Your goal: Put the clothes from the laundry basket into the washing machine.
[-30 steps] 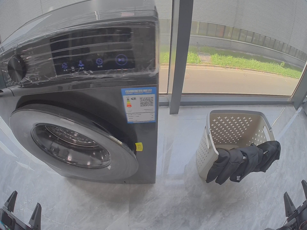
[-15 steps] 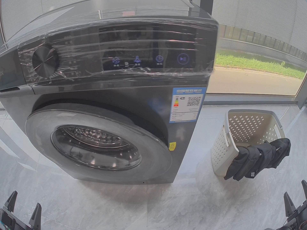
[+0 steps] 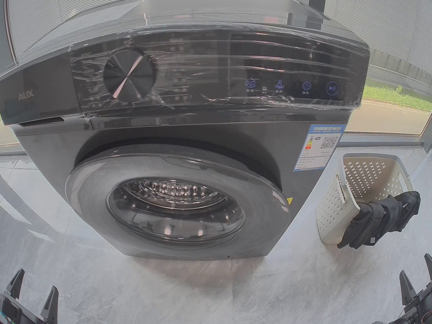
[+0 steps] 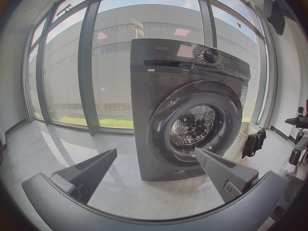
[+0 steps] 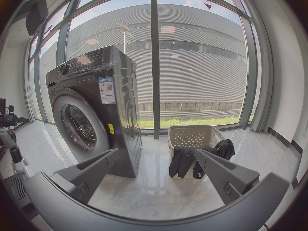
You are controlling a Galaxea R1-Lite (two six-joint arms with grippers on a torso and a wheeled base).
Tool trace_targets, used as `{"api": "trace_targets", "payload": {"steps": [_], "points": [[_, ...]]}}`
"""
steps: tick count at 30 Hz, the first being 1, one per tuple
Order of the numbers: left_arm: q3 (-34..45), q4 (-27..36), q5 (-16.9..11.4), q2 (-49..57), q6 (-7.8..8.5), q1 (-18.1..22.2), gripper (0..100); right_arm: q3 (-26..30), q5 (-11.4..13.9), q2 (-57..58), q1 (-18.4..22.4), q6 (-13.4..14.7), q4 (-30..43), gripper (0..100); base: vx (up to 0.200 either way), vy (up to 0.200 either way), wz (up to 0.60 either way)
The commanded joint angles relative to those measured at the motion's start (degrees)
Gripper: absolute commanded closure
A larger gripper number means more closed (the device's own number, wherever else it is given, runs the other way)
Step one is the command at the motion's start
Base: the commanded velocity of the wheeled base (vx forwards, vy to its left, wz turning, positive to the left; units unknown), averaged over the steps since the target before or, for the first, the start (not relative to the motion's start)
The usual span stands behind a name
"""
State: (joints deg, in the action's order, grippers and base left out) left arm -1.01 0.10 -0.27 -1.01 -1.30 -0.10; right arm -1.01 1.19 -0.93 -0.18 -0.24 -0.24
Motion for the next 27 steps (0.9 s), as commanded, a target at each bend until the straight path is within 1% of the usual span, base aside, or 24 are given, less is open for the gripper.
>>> {"api": "trace_targets", "payload": {"steps": [1,27], "points": [[0.84,-0.01,0.0,1.01,-0.01,0.01,0,1.01,0.04,0.93,0.01,-0.02,-0.02,0,0.0,0.2,0.0],[0.84,-0.01,0.0,1.01,-0.01,0.01,0,1.01,0.04,0.93,0.01,-0.02,-0.02,0,0.0,0.0,0.0]]}}
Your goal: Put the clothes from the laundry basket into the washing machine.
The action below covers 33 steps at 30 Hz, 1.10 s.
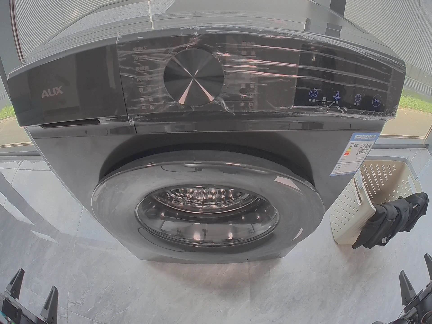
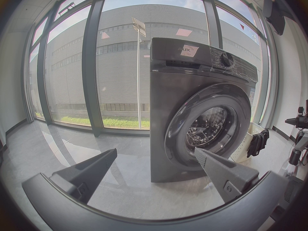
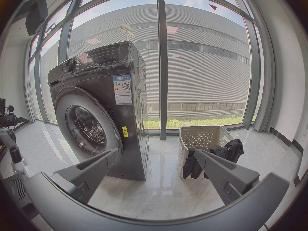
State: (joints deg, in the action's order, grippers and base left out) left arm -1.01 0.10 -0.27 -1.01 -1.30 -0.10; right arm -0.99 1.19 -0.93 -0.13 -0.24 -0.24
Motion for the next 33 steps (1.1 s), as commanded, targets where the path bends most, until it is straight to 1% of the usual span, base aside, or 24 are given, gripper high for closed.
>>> {"api": "trace_targets", "payload": {"steps": [1,10,13,33], "points": [[0.84,-0.01,0.0,1.01,-0.01,0.01,0,0.99,0.04,0.93,-0.04,-0.02,-0.02,0,0.0,0.0,0.0],[0.84,-0.01,-0.08,1.01,0.07,-0.08,0,0.99,0.04,0.93,-0.04,-0.02,-0.02,0,0.0,0.0,0.0],[0.84,-0.01,0.0,1.01,0.07,0.01,0,0.99,0.04,0.93,-0.04,-0.02,-0.02,0,0.0,0.2,0.0],[0.84,-0.1,0.0,1.01,0.34,0.01,0,0.99,0.04,0.93,0.13,-0.11,-0.02,0,0.0,0.0,0.0]]}}
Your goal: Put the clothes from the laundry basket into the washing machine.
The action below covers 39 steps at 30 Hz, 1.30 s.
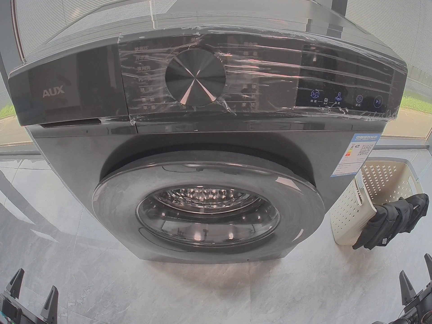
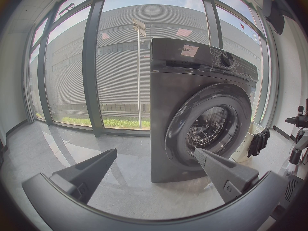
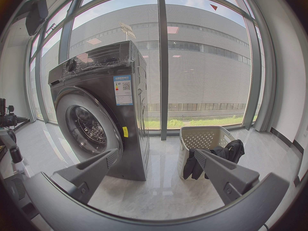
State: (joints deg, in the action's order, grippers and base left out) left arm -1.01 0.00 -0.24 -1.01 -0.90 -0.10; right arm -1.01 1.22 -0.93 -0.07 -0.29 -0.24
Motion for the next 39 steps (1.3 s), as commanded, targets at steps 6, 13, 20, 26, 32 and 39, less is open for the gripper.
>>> {"api": "trace_targets", "payload": {"steps": [6,13,20,26,32,39], "points": [[0.84,0.0,-0.02,1.01,-0.15,0.01,0,1.01,0.01,0.93,0.16,-0.06,0.16,0,0.0,0.167,0.0],[0.84,0.0,-0.02,1.01,-0.06,0.01,0,1.01,0.01,0.93,0.07,-0.06,0.16,0,0.0,0.029,0.0],[0.84,-0.09,-0.02,1.01,0.02,0.01,0,1.01,0.1,0.93,-0.01,0.12,0.16,0,0.0,0.0,0.0],[0.84,-0.09,-0.02,1.01,0.11,0.01,0,-13.93,6.08,0.57,0.16,0.47,-1.69,0,0.0,0.0,0.0],[0.84,-0.09,-0.02,1.01,0.55,0.01,0,-21.49,20.05,-6.02,-0.19,0.03,7.45,0,0.033,0.0,0.0],[0.92,-0.09,-0.02,1.01,0.37,0.01,0,-12.79,31.12,-17.79,-2.3,-7.62,9.91,0,0.057,0.0,0.0]]}}
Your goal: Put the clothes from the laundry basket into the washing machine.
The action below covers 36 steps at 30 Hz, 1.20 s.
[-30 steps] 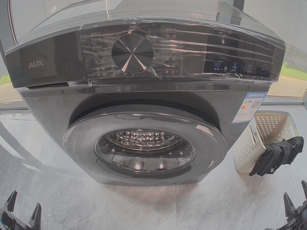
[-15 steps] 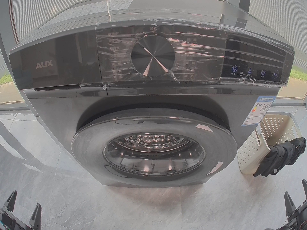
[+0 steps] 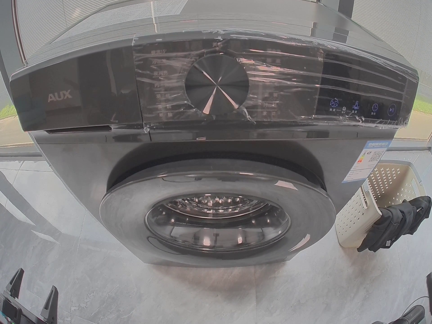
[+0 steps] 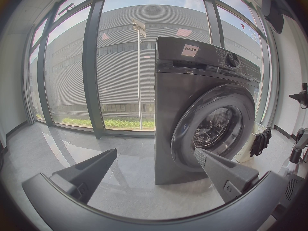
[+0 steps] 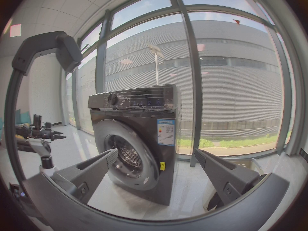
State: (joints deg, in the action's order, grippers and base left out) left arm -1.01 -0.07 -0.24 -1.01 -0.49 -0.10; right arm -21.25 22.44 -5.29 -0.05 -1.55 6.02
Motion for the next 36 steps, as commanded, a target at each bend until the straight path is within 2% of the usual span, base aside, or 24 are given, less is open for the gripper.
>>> {"api": "trace_targets", "payload": {"steps": [1,4,8,14,17,18,19,22,23,25,32,33,36], "points": [[0.92,-0.01,-0.02,1.01,-0.04,0.01,0,7.63,10.6,-15.36,-3.55,-7.68,3.56,0,0.0,0.0,0.0],[0.92,-0.01,-0.02,1.01,0.05,0.01,0,7.01,11.13,-20.99,-6.46,-9.17,3.12,0,0.0,0.0,0.0],[0.92,-0.01,-0.02,1.01,0.14,0.01,0,5.96,11.04,-29.43,-10.5,-9.26,-0.84,0,0.0,0.0,0.0],[0.92,-0.01,-0.02,1.01,0.22,0.01,0,5.34,10.96,-38.83,-13.05,-9.0,-4.44,0,0.0,0.0,0.0],[0.92,-0.01,-0.11,1.01,0.05,0.01,0,2.79,10.96,-43.58,-14.45,-7.42,-6.55,0,0.0,0.0,0.0],[0.92,-0.01,-0.11,1.01,0.05,0.01,0,1.56,10.87,-45.86,-16.12,-4.16,-8.66,0,0.0,0.0,0.0],[0.84,-0.01,-0.11,1.01,0.05,0.01,0,1.3,10.87,-46.39,-16.74,-2.76,-9.54,0,0.0,0.0,0.0],[0.84,-0.01,-0.11,1.01,0.14,0.01,0,0.51,10.34,-48.85,-20.34,5.85,-14.55,0,0.0,0.0,0.0],[0.92,-0.01,-0.11,1.01,0.14,0.01,0,0.86,9.55,-49.55,-20.96,7.44,-16.13,0,0.0,0.0,0.0],[0.92,-0.01,-0.2,1.01,0.05,0.01,0,1.47,8.23,-50.78,-21.48,8.76,-17.89,0,0.0,0.0,0.0],[0.92,-0.01,-0.2,1.01,0.05,0.01,0,0.68,7.26,-56.85,-21.04,8.4,-23.25,0,0.0,0.0,0.0],[0.92,-0.01,-0.2,1.01,0.05,0.01,0,0.42,6.21,-57.55,-21.04,8.4,-24.13,0,0.0,0.0,0.0],[0.92,-0.01,-0.2,1.01,0.05,0.01,0,0.24,0.85,-60.89,-21.75,8.14,-27.82,0,0.0,0.0,0.0]]}}
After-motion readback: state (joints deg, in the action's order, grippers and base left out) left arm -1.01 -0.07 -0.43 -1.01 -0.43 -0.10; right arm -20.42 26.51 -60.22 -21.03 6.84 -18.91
